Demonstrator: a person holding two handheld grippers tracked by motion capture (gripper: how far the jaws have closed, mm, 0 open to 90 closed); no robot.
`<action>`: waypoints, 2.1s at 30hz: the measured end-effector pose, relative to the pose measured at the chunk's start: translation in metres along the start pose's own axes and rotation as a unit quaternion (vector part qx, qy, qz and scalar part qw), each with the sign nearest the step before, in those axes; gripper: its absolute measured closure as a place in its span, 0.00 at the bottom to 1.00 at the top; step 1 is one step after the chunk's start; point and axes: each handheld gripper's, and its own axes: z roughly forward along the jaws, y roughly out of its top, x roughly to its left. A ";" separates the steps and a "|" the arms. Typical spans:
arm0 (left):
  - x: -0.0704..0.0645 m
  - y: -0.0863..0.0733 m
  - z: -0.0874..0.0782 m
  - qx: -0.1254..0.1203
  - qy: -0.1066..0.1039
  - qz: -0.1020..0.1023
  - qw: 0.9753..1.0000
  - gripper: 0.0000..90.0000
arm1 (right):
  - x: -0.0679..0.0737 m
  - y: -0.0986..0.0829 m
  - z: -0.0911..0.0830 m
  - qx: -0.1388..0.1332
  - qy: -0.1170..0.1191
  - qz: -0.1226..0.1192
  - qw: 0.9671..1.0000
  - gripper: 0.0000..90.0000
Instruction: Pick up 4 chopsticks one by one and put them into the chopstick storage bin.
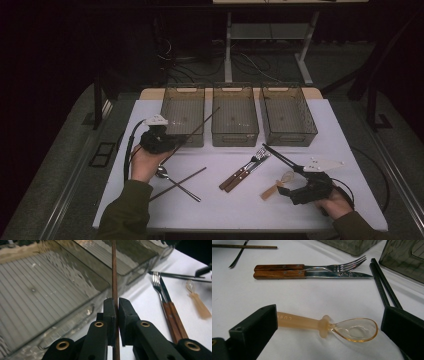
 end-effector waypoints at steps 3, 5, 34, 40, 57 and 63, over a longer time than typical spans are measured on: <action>0.005 0.005 0.001 -0.007 0.003 -0.008 1.000 0.94 | 0.000 0.000 0.000 -0.001 0.000 0.000 1.000 0.01; 0.009 0.010 0.002 -0.010 0.003 -0.009 1.000 0.94 | 0.000 0.000 0.000 -0.001 0.000 0.000 1.000 0.01; 0.058 0.052 0.030 -0.002 0.081 -0.036 0.996 0.94 | 0.000 -0.001 -0.002 -0.004 0.001 0.007 1.000 0.01; 0.069 0.056 0.038 0.002 0.094 -0.040 0.995 0.94 | 0.000 -0.001 -0.003 -0.006 0.003 0.007 1.000 0.01; 0.087 0.044 0.057 0.040 0.136 -0.065 0.988 0.94 | 0.001 -0.002 -0.003 -0.007 0.006 0.011 1.000 0.01; 0.086 0.039 0.058 0.040 0.150 -0.069 0.985 0.84 | 0.001 -0.002 -0.004 -0.008 0.006 0.010 1.000 0.01</action>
